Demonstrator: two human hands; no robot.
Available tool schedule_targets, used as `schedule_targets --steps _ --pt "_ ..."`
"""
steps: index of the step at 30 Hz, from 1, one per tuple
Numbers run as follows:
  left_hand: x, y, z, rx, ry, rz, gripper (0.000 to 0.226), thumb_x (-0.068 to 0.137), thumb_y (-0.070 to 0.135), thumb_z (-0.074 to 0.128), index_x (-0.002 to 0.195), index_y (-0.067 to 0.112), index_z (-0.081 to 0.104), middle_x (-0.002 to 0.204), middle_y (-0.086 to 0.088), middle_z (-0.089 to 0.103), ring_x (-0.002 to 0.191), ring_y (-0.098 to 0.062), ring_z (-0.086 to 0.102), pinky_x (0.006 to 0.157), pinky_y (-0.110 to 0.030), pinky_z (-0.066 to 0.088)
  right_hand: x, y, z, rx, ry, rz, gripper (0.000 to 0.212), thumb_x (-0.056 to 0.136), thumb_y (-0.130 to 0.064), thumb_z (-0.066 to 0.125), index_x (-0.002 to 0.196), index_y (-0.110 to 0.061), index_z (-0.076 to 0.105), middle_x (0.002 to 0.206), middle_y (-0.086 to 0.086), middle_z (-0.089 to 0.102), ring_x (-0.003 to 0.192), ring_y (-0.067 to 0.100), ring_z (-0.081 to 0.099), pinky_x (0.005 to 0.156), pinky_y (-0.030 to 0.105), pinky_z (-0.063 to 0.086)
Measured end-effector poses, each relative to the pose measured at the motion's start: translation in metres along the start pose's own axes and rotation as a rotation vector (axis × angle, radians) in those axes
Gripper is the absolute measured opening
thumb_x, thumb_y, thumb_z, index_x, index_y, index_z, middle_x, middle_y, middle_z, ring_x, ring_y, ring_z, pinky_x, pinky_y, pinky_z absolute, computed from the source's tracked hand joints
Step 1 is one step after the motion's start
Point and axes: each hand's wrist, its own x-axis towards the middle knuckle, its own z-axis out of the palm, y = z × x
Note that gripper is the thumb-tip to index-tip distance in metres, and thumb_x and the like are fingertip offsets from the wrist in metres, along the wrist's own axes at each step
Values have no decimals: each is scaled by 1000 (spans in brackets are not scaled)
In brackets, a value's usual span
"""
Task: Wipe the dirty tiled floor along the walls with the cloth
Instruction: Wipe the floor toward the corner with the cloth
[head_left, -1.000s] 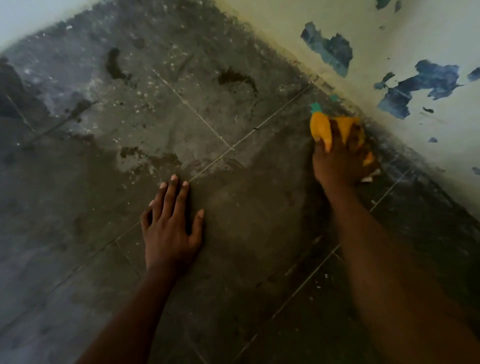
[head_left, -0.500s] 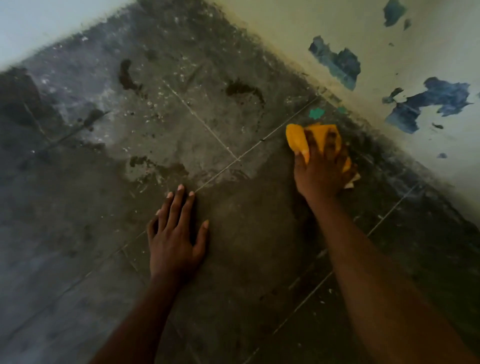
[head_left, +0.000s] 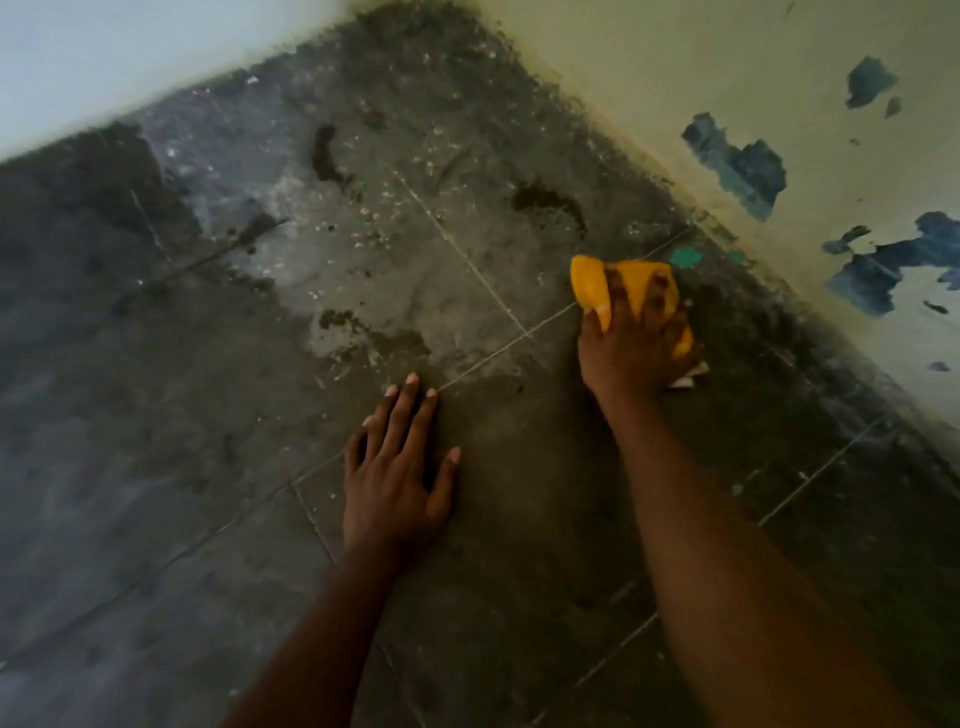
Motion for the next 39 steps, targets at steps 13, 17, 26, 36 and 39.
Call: schedule_targets --steps 13,17,26,36,39 --pt "35 -90 -34 38 174 -253 75 104 64 28 167 24 22 177 1 11 163 -20 7 130 -48 11 -60 -3 25 -66 74 -250 64 95 -65 37 157 -54 27 174 1 13 158 39 12 118 72 16" --pt "41 -92 -32 -16 227 -312 72 104 58 34 165 21 28 176 -1 17 163 -20 11 130 -47 11 -41 -81 47 26 140 -144 64 96 -63 42 157 -51 29 174 4 13 157 45 6 117 74 8" --pt "40 -90 -41 -34 213 -313 66 108 48 43 165 19 29 176 -2 18 163 -22 11 130 -45 8 -91 -37 37 -179 -40 -639 64 97 -65 34 158 -57 17 175 -2 6 159 39 10 118 69 16" --pt "41 -98 -33 -65 242 -281 67 106 47 45 165 19 31 176 -4 18 163 -23 11 130 -42 5 -107 -99 53 72 -56 -520 58 97 -47 45 155 -46 39 172 1 21 156 42 17 116 76 16" --pt "35 -97 -39 -174 257 -275 64 103 41 49 162 17 39 174 -5 25 162 -22 16 132 -42 9 -161 -54 49 131 -144 -765 57 95 -43 43 152 -43 46 170 -4 29 155 34 24 119 62 15"
